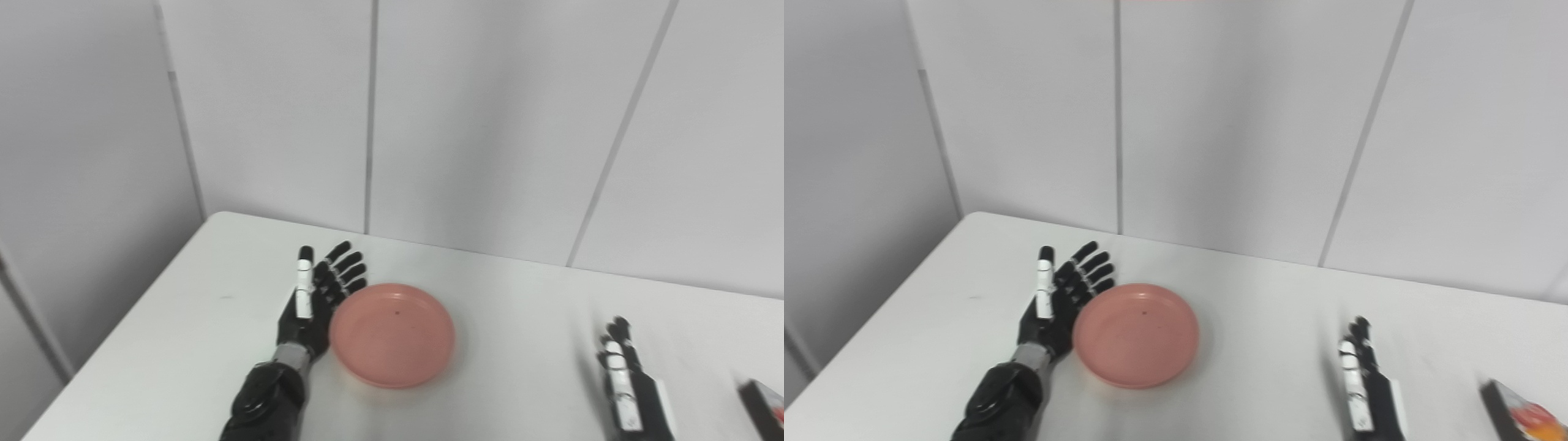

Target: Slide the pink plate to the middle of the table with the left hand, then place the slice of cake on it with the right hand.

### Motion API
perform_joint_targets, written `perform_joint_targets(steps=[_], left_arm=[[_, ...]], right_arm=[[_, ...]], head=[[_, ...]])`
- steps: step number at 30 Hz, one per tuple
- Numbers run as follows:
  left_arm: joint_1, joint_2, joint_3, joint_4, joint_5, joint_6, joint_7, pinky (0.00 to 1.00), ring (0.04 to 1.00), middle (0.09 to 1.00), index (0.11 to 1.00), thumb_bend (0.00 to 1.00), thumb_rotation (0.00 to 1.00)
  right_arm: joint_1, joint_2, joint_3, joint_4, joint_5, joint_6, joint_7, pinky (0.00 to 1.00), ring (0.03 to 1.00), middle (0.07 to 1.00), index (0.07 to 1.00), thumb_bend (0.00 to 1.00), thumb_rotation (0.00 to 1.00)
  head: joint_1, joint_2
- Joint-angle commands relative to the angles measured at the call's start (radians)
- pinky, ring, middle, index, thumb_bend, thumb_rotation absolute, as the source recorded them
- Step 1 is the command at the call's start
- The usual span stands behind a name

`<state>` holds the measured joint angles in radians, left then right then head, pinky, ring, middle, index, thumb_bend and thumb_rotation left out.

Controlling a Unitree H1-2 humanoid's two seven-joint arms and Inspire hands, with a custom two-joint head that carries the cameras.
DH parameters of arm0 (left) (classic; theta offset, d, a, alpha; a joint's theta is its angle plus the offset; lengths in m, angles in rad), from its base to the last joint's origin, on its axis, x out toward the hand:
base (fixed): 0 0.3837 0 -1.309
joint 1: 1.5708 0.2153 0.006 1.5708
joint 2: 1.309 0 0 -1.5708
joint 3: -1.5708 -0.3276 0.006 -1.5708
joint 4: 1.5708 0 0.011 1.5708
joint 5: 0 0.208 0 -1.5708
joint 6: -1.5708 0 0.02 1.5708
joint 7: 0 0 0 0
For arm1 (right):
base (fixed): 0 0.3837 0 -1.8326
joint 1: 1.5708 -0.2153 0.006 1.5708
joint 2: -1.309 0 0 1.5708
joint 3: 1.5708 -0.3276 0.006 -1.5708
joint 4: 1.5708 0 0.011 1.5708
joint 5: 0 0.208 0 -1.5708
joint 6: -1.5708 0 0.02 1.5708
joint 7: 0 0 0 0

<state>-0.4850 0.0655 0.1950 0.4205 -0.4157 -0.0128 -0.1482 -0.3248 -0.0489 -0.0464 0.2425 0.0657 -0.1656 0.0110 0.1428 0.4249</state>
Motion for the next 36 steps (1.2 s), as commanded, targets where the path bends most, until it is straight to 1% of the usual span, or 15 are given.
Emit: perform_joint_targets(steps=[1, 2, 3, 5, 6, 8, 12, 15, 19, 26, 30, 31, 32, 33, 36], left_arm=[[0.027, -0.016, -0.019, -0.02, 0.015, 0.038, -0.002, 0.83, 0.844, 0.837, 0.831, 0.85, 1.0], [0.036, -0.023, -0.03, -0.029, 0.02, 0.043, -0.002, 0.83, 0.849, 0.841, 0.836, 0.85, 1.0], [0.047, -0.031, -0.039, -0.041, 0.023, 0.048, -0.001, 0.85, 0.858, 0.85, 0.846, 0.84, 1.0], [0.068, -0.048, -0.053, -0.066, 0.025, 0.064, 0.006, 0.87, 0.878, 0.872, 0.868, 0.83, 1.0], [0.077, -0.054, -0.057, -0.08, 0.025, 0.073, 0.009, 0.88, 0.884, 0.877, 0.873, 0.83, 1.0], [0.094, -0.068, -0.062, -0.102, 0.029, 0.082, 0.016, 0.88, 0.889, 0.881, 0.877, 0.83, 1.0], [0.134, -0.1, -0.087, -0.151, 0.043, 0.087, 0.023, 0.92, 0.927, 0.917, 0.915, 0.79, 1.0], [0.153, -0.115, -0.103, -0.172, 0.053, 0.086, 0.021, 0.94, 0.94, 0.929, 0.925, 0.78, 1.0], [0.161, -0.138, -0.12, -0.16, 0.069, 0.052, 0.017, 0.96, 0.96, 0.947, 0.939, 0.77, 1.0], [0.168, -0.185, -0.153, -0.135, 0.115, -0.014, 0.024, 1.0, 0.994, 0.982, 0.973, 0.74, 1.0], [0.165, -0.184, -0.186, -0.106, 0.184, -0.066, 0.026, 1.0, 0.992, 0.987, 0.977, 0.72, 1.0], [0.164, -0.183, -0.189, -0.101, 0.194, -0.074, 0.028, 1.0, 0.988, 0.982, 0.971, 0.73, 1.0], [0.162, -0.18, -0.191, -0.097, 0.202, -0.079, 0.029, 1.0, 0.988, 0.982, 0.97, 0.73, 1.0], [0.161, -0.178, -0.191, -0.093, 0.208, -0.084, 0.029, 1.0, 0.987, 0.978, 0.966, 0.74, 1.0], [0.16, -0.173, -0.189, -0.086, 0.226, -0.1, 0.031, 1.0, 0.985, 0.974, 0.963, 0.73, 1.0]], right_arm=[[-0.023, 0.016, 0.0, -0.007, -0.009, -0.058, -0.011, 1.0, 0.984, 0.982, 0.965, 0.61, 0.84], [-0.024, 0.019, 0.001, -0.003, -0.003, -0.067, -0.006, 1.0, 0.977, 0.981, 0.966, 0.61, 0.83], [-0.025, 0.022, 0.003, -0.001, 0.0, -0.075, -0.002, 1.0, 0.969, 0.984, 0.975, 0.57, 0.81], [-0.027, 0.03, 0.006, 0.0, 0.004, -0.085, 0.002, 0.95, 0.947, 0.979, 0.982, 0.54, 0.78], [-0.028, 0.032, 0.008, -0.002, 0.004, -0.085, 0.004, 0.94, 0.947, 0.979, 0.985, 0.53, 0.77], [-0.028, 0.033, 0.014, -0.007, -0.011, -0.078, 0.002, 0.94, 0.952, 0.983, 0.99, 0.53, 0.77], [-0.028, 0.04, 0.032, -0.029, -0.071, -0.04, -0.027, 1.0, 0.986, 0.983, 0.991, 0.61, 0.82], [-0.03, 0.045, 0.038, -0.032, -0.088, -0.029, -0.039, 1.0, 0.988, 0.983, 0.992, 0.63, 0.83], [-0.03, 0.046, 0.043, -0.04, -0.104, -0.017, -0.045, 1.0, 0.982, 0.978, 0.987, 0.63, 0.85], [-0.033, 0.042, 0.038, -0.048, -0.063, 0.001, -0.022, 1.0, 0.966, 0.961, 0.968, 0.62, 0.84], [-0.033, 0.035, 0.033, -0.061, -0.038, 0.0, -0.012, 0.98, 0.946, 0.947, 0.951, 0.63, 0.83], [-0.034, 0.033, 0.03, -0.066, -0.028, 0.001, -0.007, 0.96, 0.943, 0.947, 0.952, 0.59, 0.82], [-0.039, 0.027, 0.023, -0.075, -0.013, 0.009, 0.0, 0.96, 0.942, 0.947, 0.952, 0.59, 0.82], [-0.042, 0.022, 0.019, -0.081, -0.004, 0.015, 0.004, 0.92, 0.929, 0.936, 0.943, 0.56, 0.8], [-0.065, -0.051, 0.039, -0.098, -0.104, 0.039, 0.005, 0.89, 0.914, 0.913, 0.922, 0.54, 0.8]], head=[[-0.033, 0.009], [-0.033, 0.009], [-0.064, 0.016], [-0.093, 0.025], [-0.122, 0.034], [-0.139, 0.04], [-0.195, 0.064], [-0.215, 0.07], [-0.224, 0.08], [-0.22, 0.096], [-0.226, 0.109], [-0.227, 0.11], [-0.233, 0.115], [-0.233, 0.115], [-0.238, 0.118]])
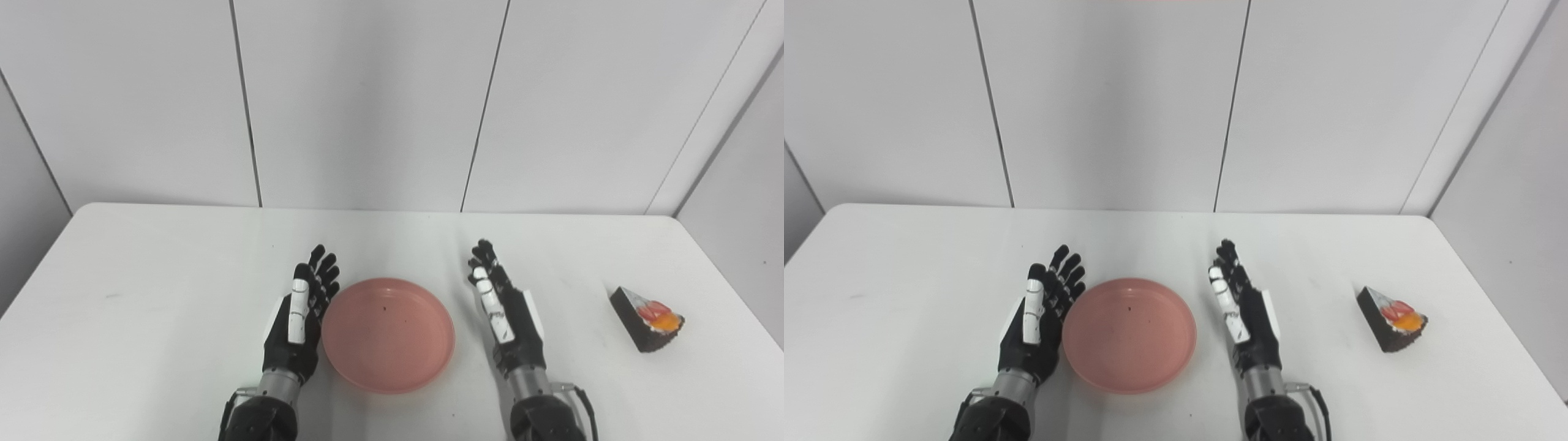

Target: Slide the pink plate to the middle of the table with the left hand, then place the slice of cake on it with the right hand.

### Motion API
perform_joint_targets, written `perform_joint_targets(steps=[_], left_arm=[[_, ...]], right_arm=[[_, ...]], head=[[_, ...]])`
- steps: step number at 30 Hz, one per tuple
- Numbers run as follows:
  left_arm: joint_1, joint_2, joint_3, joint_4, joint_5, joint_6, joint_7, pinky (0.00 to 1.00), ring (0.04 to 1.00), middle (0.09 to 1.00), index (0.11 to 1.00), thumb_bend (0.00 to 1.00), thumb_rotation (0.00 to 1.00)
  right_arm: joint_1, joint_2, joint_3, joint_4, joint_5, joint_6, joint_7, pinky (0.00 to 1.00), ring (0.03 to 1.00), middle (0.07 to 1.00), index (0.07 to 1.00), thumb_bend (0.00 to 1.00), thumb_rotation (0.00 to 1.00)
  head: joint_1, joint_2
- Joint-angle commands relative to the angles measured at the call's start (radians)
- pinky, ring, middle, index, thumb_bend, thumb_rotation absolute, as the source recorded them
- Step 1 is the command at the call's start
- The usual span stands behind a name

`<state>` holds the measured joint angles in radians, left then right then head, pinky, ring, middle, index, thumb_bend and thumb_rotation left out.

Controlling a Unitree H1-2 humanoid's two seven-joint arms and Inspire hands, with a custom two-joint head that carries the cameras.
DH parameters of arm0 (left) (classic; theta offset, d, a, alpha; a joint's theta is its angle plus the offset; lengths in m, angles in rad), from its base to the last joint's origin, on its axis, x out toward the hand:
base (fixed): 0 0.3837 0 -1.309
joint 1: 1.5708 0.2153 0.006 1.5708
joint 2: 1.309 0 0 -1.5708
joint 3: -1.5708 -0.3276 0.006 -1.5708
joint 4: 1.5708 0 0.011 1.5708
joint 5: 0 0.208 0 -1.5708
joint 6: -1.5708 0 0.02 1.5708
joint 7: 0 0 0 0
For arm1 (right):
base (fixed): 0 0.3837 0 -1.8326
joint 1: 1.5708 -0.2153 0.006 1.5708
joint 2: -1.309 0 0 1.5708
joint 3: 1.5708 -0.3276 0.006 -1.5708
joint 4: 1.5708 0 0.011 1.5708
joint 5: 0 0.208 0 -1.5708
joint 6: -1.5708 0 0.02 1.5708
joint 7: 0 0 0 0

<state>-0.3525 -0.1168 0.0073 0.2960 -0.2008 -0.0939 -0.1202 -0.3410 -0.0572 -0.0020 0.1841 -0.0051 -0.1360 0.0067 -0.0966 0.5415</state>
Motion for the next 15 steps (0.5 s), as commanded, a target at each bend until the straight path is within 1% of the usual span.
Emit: perform_joint_targets(steps=[1, 2, 3, 4, 5, 6, 7, 8, 9, 10, 11, 12, 13, 15], left_arm=[[0.026, 0.011, 0.003, 0.041, 0.01, -0.021, 0.003, 1.0, 0.984, 0.974, 0.963, 0.73, 1.0], [0.024, 0.014, 0.007, 0.043, 0.008, -0.023, 0.002, 1.0, 0.985, 0.974, 0.962, 0.72, 1.0], [0.023, 0.019, 0.009, 0.043, 0.01, -0.026, 0.001, 1.0, 0.987, 0.974, 0.963, 0.72, 1.0], [0.02, 0.027, 0.011, 0.049, 0.013, -0.035, -0.002, 1.0, 0.989, 0.976, 0.966, 0.71, 1.0], [0.018, 0.035, 0.013, 0.056, 0.016, -0.045, -0.005, 1.0, 0.99, 0.977, 0.969, 0.71, 1.0], [0.017, 0.039, 0.014, 0.06, 0.018, -0.052, -0.006, 0.99, 0.986, 0.974, 0.969, 0.71, 1.0], [0.015, 0.046, 0.017, 0.068, 0.015, -0.061, -0.01, 0.99, 0.982, 0.972, 0.968, 0.71, 1.0], [0.014, 0.052, 0.02, 0.073, 0.012, -0.068, -0.013, 0.99, 0.979, 0.969, 0.967, 0.72, 1.0], [0.015, 0.057, 0.023, 0.072, 0.005, -0.068, -0.018, 0.98, 0.973, 0.964, 0.962, 0.72, 1.0], [0.015, 0.062, 0.025, 0.071, -0.001, -0.066, -0.021, 0.98, 0.971, 0.964, 0.962, 0.72, 1.0], [0.017, 0.066, 0.027, 0.068, -0.007, -0.064, -0.024, 0.97, 0.97, 0.964, 0.961, 0.73, 1.0], [0.018, 0.07, 0.029, 0.064, -0.01, -0.06, -0.026, 0.97, 0.969, 0.963, 0.96, 0.72, 1.0], [0.02, 0.074, 0.03, 0.06, -0.013, -0.054, -0.03, 0.97, 0.967, 0.961, 0.956, 0.72, 1.0], [0.021, 0.084, 0.031, 0.052, -0.017, -0.046, -0.038, 0.97, 0.97, 0.964, 0.957, 0.72, 1.0]], right_arm=[[-0.058, -0.07, -0.001, -0.047, -0.062, 0.011, 0.011, 0.89, 0.913, 0.912, 0.921, 0.54, 0.8], [-0.066, -0.097, 0.0, -0.061, -0.089, 0.019, 0.009, 0.87, 0.901, 0.896, 0.902, 0.53, 0.76], [-0.075, -0.126, -0.002, -0.084, -0.131, 0.043, 0.0, 0.85, 0.89, 0.884, 0.888, 0.54, 0.72], [-0.083, -0.154, -0.004, -0.11, -0.17, 0.076, -0.006, 0.82, 0.871, 0.869, 0.872, 0.57, 0.66], [-0.092, -0.18, -0.009, -0.133, -0.208, 0.108, -0.014, 0.81, 0.864, 0.864, 0.868, 0.58, 0.63], [-0.097, -0.196, -0.012, -0.148, -0.232, 0.13, -0.017, 0.8, 0.854, 0.857, 0.862, 0.6, 0.57], [-0.104, -0.228, -0.014, -0.169, -0.286, 0.171, -0.022, 0.79, 0.846, 0.851, 0.858, 0.6, 0.53], [-0.108, -0.26, -0.008, -0.189, -0.361, 0.218, -0.029, 0.78, 0.839, 0.846, 0.855, 0.61, 0.49], [-0.111, -0.291, -0.002, -0.205, -0.444, 0.262, -0.042, 0.76, 0.828, 0.843, 0.85, 0.62, 0.42], [-0.113, -0.316, 0.0, -0.218, -0.506, 0.302, -0.051, 0.74, 0.825, 0.842, 0.83, 0.64, 0.32], [-0.114, -0.332, -0.004, -0.225, -0.546, 0.33, -0.059, 0.73, 0.828, 0.847, 0.82, 0.65, 0.27], [-0.116, -0.346, -0.01, -0.234, -0.57, 0.358, -0.057, 0.73, 0.826, 0.845, 0.807, 0.65, 0.24], [-0.117, -0.361, -0.016, -0.241, -0.59, 0.391, -0.048, 0.72, 0.825, 0.845, 0.801, 0.65, 0.24], [-0.122, -0.385, -0.022, -0.254, -0.619, 0.453, -0.021, 0.71, 0.821, 0.839, 0.798, 0.65, 0.25]], head=[[-0.015, 0.007], [-0.026, 0.009], [-0.039, 0.01], [-0.069, 0.012], [-0.074, 0.012], [-0.074, 0.012], [-0.107, 0.009], [-0.12, 0.008], [-0.133, 0.007], [-0.149, 0.005], [-0.166, 0.005], [-0.179, 0.005], [-0.182, 0.005], [-0.217, 0.003]])
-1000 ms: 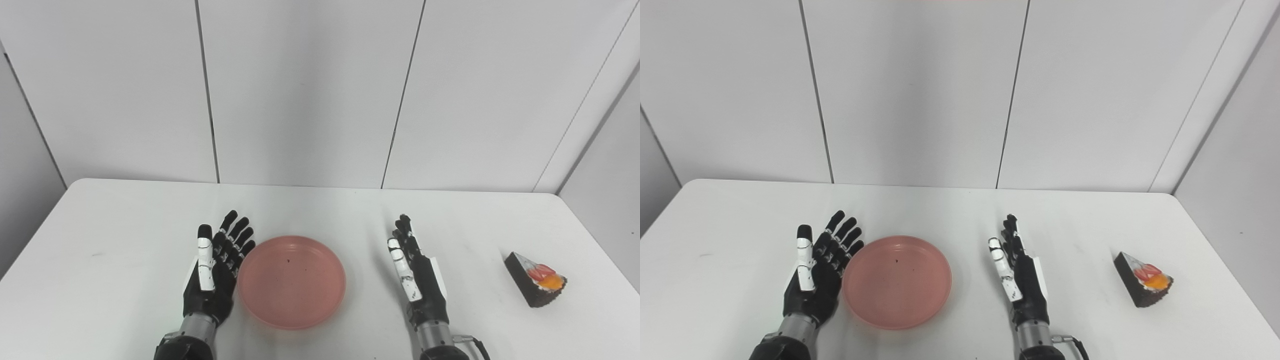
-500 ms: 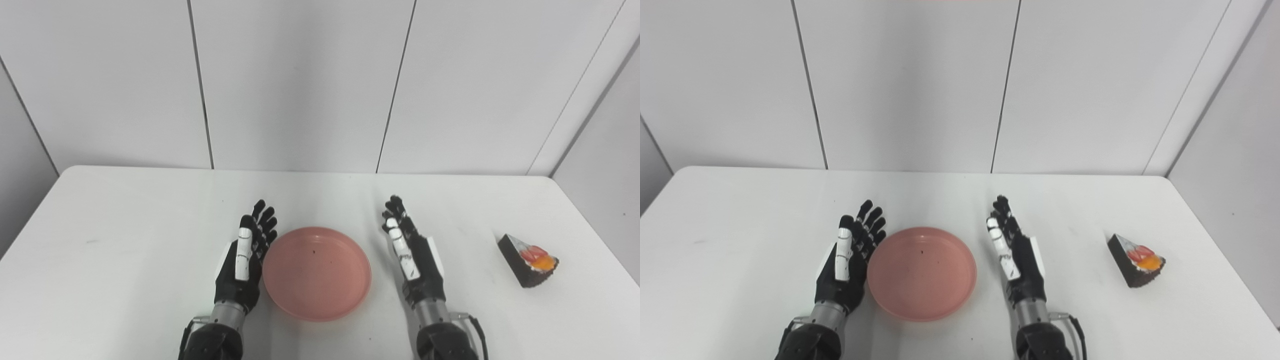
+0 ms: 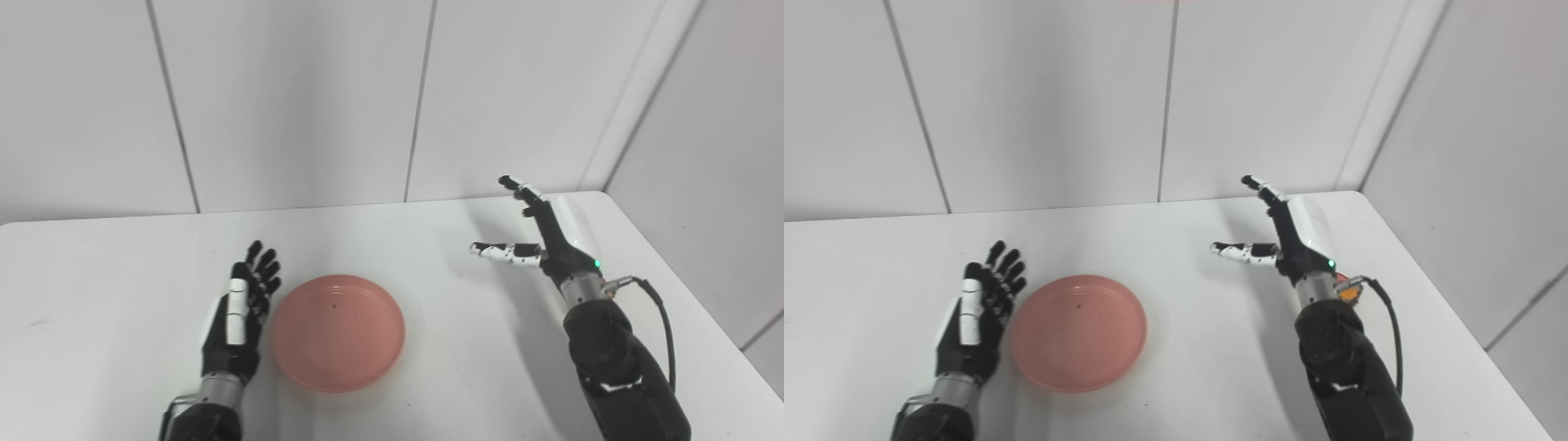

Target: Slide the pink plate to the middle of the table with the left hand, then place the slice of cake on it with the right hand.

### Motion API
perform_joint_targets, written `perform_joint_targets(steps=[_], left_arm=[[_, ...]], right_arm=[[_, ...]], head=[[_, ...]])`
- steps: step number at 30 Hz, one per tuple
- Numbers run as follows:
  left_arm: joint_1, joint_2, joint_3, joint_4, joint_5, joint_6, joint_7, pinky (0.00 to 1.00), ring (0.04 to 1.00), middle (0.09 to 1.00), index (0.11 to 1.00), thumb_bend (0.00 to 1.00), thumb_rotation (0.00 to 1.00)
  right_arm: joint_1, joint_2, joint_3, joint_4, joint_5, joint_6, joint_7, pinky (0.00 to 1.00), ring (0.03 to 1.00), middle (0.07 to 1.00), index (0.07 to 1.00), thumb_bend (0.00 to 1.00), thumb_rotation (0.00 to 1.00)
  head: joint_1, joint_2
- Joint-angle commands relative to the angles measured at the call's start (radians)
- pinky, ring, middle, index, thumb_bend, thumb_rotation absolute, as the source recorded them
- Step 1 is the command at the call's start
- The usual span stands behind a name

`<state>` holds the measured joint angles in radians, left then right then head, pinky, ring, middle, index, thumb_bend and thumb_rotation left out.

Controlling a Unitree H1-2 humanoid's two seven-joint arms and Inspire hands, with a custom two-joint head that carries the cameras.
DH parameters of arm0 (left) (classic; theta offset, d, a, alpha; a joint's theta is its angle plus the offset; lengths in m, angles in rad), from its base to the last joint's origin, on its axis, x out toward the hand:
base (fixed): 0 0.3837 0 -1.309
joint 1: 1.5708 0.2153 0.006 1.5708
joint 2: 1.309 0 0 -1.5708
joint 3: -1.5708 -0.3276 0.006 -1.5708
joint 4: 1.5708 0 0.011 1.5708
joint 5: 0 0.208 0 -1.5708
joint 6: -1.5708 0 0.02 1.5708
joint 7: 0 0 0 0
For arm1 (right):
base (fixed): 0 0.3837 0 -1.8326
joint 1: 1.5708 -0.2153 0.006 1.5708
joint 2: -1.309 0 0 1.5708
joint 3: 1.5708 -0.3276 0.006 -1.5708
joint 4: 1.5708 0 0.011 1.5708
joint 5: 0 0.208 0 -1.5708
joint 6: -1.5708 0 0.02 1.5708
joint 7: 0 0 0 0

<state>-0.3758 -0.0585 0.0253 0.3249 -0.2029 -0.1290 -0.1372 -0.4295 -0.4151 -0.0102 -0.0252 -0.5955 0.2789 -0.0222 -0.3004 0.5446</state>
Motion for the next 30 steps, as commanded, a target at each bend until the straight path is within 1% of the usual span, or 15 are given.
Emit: perform_joint_targets(steps=[1, 3, 5, 8, 11, 14, 16, 18, 20, 21, 24, 26, 27, 28, 30], left_arm=[[0.044, 0.03, 0.014, 0.024, -0.017, -0.013, -0.025, 0.97, 0.97, 0.966, 0.958, 0.72, 1.0], [0.042, 0.044, 0.017, 0.033, -0.024, -0.023, -0.041, 0.98, 0.973, 0.971, 0.964, 0.72, 1.0], [0.04, 0.056, 0.021, 0.037, -0.036, -0.024, -0.053, 0.97, 0.97, 0.967, 0.965, 0.71, 1.0], [0.032, 0.075, 0.033, 0.063, -0.054, -0.035, -0.073, 0.97, 0.975, 0.968, 0.968, 0.72, 1.0], [0.014, 0.09, 0.052, 0.119, -0.087, -0.062, -0.107, 0.96, 0.972, 0.962, 0.963, 0.73, 1.0], [-0.002, 0.095, 0.067, 0.16, -0.116, -0.079, -0.134, 0.95, 0.957, 0.946, 0.948, 0.74, 1.0], [-0.005, 0.099, 0.072, 0.17, -0.122, -0.085, -0.137, 0.94, 0.946, 0.936, 0.934, 0.73, 1.0], [-0.005, 0.103, 0.076, 0.171, -0.128, -0.087, -0.138, 0.94, 0.944, 0.933, 0.929, 0.72, 1.0], [-0.003, 0.105, 0.08, 0.166, -0.13, -0.083, -0.138, 0.93, 0.931, 0.923, 0.918, 0.71, 1.0], [-0.003, 0.105, 0.082, 0.163, -0.131, -0.078, -0.137, 0.93, 0.93, 0.921, 0.916, 0.71, 1.0], [-0.001, 0.103, 0.085, 0.149, -0.13, -0.061, -0.127, 0.92, 0.924, 0.915, 0.911, 0.7, 1.0], [-0.001, 0.102, 0.088, 0.148, -0.132, -0.063, -0.128, 0.92, 0.921, 0.911, 0.906, 0.7, 1.0], [-0.001, 0.102, 0.088, 0.149, -0.132, -0.065, -0.13, 0.92, 0.918, 0.909, 0.903, 0.69, 1.0], [0.0, 0.102, 0.088, 0.144, -0.134, -0.061, -0.131, 0.92, 0.918, 0.909, 0.902, 0.69, 1.0], [0.003, 0.102, 0.086, 0.135, -0.134, -0.055, -0.134, 0.92, 0.92, 0.911, 0.904, 0.69, 1.0]], right_arm=[[-0.036, -0.036, -0.015, -0.05, -0.036, 0.067, 0.02, 0.72, 0.828, 0.842, 0.8, 0.66, 0.25], [-0.039, -0.053, -0.014, -0.06, -0.053, 0.121, 0.049, 0.7, 0.83, 0.852, 0.802, 0.68, 0.24], [-0.042, -0.06, -0.015, -0.058, -0.07, 0.153, 0.05, 0.63, 0.795, 0.854, 0.795, 0.71, 0.22], [-0.051, -0.043, -0.038, -0.054, -0.165, 0.188, 0.093, 0.65, 0.809, 0.857, 0.802, 0.73, 0.25], [-0.061, -0.008, -0.099, -0.037, -0.264, 0.191, 0.152, 0.71, 0.832, 0.864, 0.811, 0.74, 0.26], [-0.065, 0.02, -0.154, -0.025, -0.345, 0.191, 0.206, 0.71, 0.838, 0.877, 0.817, 0.78, 0.25], [-0.063, 0.044, -0.198, -0.036, -0.419, 0.191, 0.28, 0.71, 0.843, 0.888, 0.833, 0.8, 0.26], [-0.065, 0.063, -0.226, -0.046, -0.47, 0.191, 0.334, 0.72, 0.85, 0.897, 0.843, 0.81, 0.27], [-0.07, 0.082, -0.257, -0.054, -0.508, 0.191, 0.383, 0.79, 0.893, 0.915, 0.851, 0.83, 0.25], [-0.071, 0.088, -0.268, -0.058, -0.527, 0.191, 0.408, 0.79, 0.901, 0.918, 0.852, 0.84, 0.26], [-0.077, 0.098, -0.291, -0.072, -0.6, 0.191, 0.496, 0.74, 0.883, 0.908, 0.843, 0.85, 0.29], [-0.084, 0.103, -0.309, -0.077, -0.638, 0.191, 0.558, 0.76, 0.886, 0.908, 0.846, 0.85, 0.3], [-0.088, 0.104, -0.318, -0.077, -0.651, 0.191, 0.582, 0.81, 0.903, 0.916, 0.844, 0.88, 0.32], [-0.092, 0.107, -0.331, -0.076, -0.656, 0.191, 0.599, 0.82, 0.904, 0.917, 0.844, 0.88, 0.32], [-0.092, 0.105, -0.343, -0.072, -0.654, 0.191, 0.615, 0.78, 0.856, 0.879, 0.827, 0.9, 0.31]], head=[[-0.032, -0.002], [-0.072, -0.005], [-0.112, -0.007], [-0.16, -0.009], [-0.199, -0.014], [-0.214, -0.017], [-0.226, -0.018], [-0.235, -0.018], [-0.238, -0.017], [-0.24, -0.016], [-0.242, -0.015], [-0.242, -0.015], [-0.242, -0.015], [-0.24, -0.015], [-0.239, -0.013]])
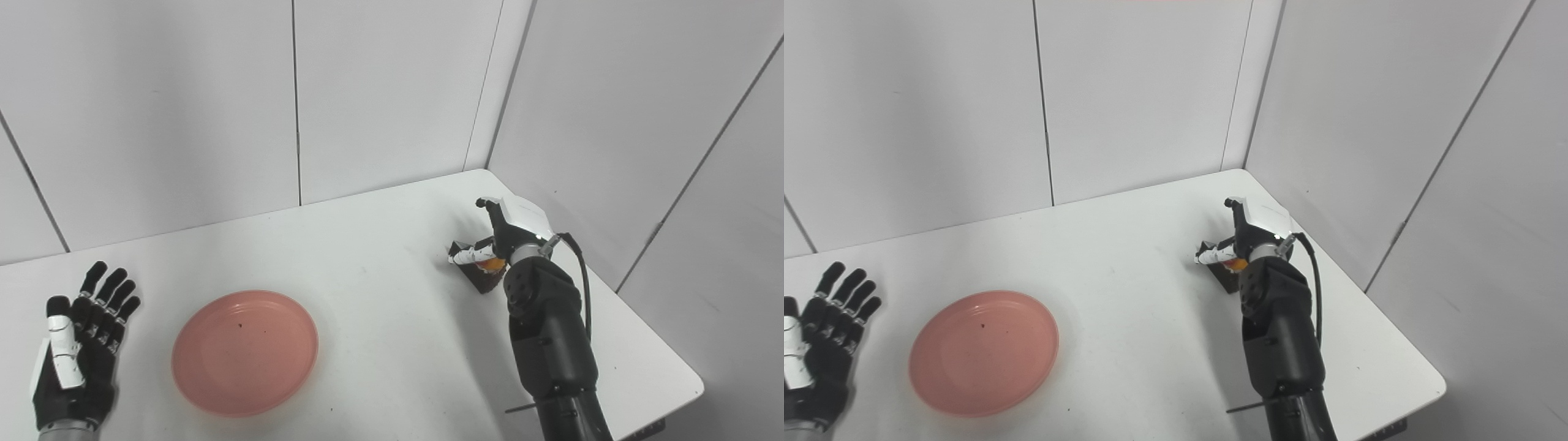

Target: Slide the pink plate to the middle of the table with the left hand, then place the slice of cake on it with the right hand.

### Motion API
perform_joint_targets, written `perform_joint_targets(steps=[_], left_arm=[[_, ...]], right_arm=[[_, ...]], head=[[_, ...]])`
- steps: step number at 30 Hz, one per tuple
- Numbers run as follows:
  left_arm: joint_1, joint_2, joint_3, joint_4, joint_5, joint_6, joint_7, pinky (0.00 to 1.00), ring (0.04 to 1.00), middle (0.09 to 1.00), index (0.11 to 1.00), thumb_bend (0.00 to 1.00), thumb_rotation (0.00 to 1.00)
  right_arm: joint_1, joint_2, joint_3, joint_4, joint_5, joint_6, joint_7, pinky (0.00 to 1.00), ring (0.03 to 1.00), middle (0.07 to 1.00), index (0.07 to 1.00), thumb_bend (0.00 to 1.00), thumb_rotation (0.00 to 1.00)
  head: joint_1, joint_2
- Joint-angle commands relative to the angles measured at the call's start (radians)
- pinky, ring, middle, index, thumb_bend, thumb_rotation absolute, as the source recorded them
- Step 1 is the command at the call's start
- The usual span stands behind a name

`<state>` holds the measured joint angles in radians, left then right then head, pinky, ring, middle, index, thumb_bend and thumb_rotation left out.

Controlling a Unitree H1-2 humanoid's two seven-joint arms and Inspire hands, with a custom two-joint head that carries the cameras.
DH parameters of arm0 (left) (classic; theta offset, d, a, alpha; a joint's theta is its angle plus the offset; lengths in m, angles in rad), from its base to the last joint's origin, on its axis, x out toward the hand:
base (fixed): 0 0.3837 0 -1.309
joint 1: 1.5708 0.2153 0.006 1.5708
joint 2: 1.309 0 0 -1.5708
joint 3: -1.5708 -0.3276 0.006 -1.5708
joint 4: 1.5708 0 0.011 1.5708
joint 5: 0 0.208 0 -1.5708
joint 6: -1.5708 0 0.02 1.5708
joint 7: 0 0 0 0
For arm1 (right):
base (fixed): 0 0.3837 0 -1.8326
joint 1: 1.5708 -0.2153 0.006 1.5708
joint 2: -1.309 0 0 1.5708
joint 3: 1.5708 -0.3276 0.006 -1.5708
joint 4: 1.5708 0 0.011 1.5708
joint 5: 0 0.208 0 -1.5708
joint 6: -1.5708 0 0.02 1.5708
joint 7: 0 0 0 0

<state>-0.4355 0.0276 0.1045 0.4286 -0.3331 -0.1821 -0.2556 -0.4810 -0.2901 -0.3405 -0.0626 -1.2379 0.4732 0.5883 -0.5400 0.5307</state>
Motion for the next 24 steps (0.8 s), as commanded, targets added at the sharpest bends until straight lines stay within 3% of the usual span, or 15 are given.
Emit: perform_joint_targets(steps=[1, 4, 6, 8, 10, 12, 15, 17, 19, 21, 24], left_arm=[[0.065, 0.015, 0.006, 0.026, -0.005, 0.001, -0.016, 0.92, 0.921, 0.911, 0.905, 0.69, 1.0], [0.066, 0.016, 0.005, 0.022, -0.005, 0.002, -0.019, 0.92, 0.924, 0.913, 0.907, 0.69, 1.0], [0.066, 0.016, 0.004, 0.021, -0.004, 0.004, -0.018, 0.92, 0.923, 0.911, 0.908, 0.69, 1.0], [0.068, 0.013, 0.004, 0.014, -0.002, 0.005, -0.014, 0.92, 0.921, 0.908, 0.905, 0.69, 1.0], [0.072, 0.01, 0.002, 0.004, 0.003, 0.007, -0.008, 0.9, 0.911, 0.902, 0.896, 0.7, 1.0], [0.074, 0.009, 0.0, -0.005, 0.004, 0.013, -0.007, 0.91, 0.914, 0.905, 0.902, 0.7, 1.0], [0.078, 0.009, -0.005, -0.017, 0.007, 0.016, -0.011, 0.91, 0.916, 0.909, 0.908, 0.7, 1.0], [0.081, 0.009, -0.008, -0.022, 0.01, 0.015, -0.01, 0.92, 0.921, 0.912, 0.909, 0.7, 1.0], [0.083, 0.011, -0.012, -0.024, 0.014, 0.011, -0.011, 0.93, 0.93, 0.921, 0.918, 0.7, 1.0], [0.086, 0.013, -0.018, -0.031, 0.018, 0.016, -0.01, 0.93, 0.94, 0.931, 0.93, 0.7, 1.0], [0.087, 0.015, -0.024, -0.039, 0.017, 0.022, -0.008, 0.93, 0.944, 0.935, 0.935, 0.71, 1.0]], right_arm=[[-0.038, -0.025, -0.015, -0.032, -0.011, -0.004, 0.011, 0.76, 0.847, 0.87, 0.824, 0.91, 0.32], [-0.036, -0.04, -0.024, -0.016, 0.006, -0.004, 0.038, 0.79, 0.887, 0.878, 0.828, 0.91, 0.33], [-0.036, -0.052, -0.027, -0.007, 0.026, -0.004, 0.06, 0.74, 0.857, 0.844, 0.831, 0.9, 0.34], [-0.038, -0.059, -0.035, 0.006, 0.052, -0.004, 0.079, 0.38, 0.476, 0.582, 0.845, 0.87, 0.32], [-0.042, -0.056, -0.051, 0.019, 0.069, -0.004, 0.089, 0.47, 0.588, 0.645, 0.836, 0.86, 0.28], [-0.037, -0.063, -0.047, 0.035, 0.08, -0.004, 0.078, 0.45, 0.556, 0.622, 0.82, 0.84, 0.23], [-0.028, -0.088, -0.025, 0.072, 0.106, -0.004, 0.054, 0.21, 0.273, 0.377, 0.777, 0.79, 0.03], [-0.018, -0.115, -0.002, 0.101, 0.144, -0.004, 0.022, 0.19, 0.253, 0.353, 0.761, 0.78, 0.01], [-0.009, -0.138, 0.025, 0.121, 0.165, -0.004, -0.004, 0.19, 0.265, 0.446, 0.73, 0.61, 0.0], [-0.005, -0.154, 0.047, 0.131, 0.171, -0.004, -0.014, 0.24, 0.321, 0.47, 0.71, 0.58, 0.0], [0.001, -0.18, 0.084, 0.162, 0.194, -0.004, -0.045, 0.23, 0.307, 0.472, 0.689, 0.57, 0.0]], head=[[0.0, 0.002], [0.001, 0.005], [0.003, 0.007], [0.008, 0.01], [0.011, 0.011], [0.014, 0.012], [0.021, 0.019], [0.021, 0.019], [0.024, 0.025], [0.025, 0.027], [0.027, 0.031]])
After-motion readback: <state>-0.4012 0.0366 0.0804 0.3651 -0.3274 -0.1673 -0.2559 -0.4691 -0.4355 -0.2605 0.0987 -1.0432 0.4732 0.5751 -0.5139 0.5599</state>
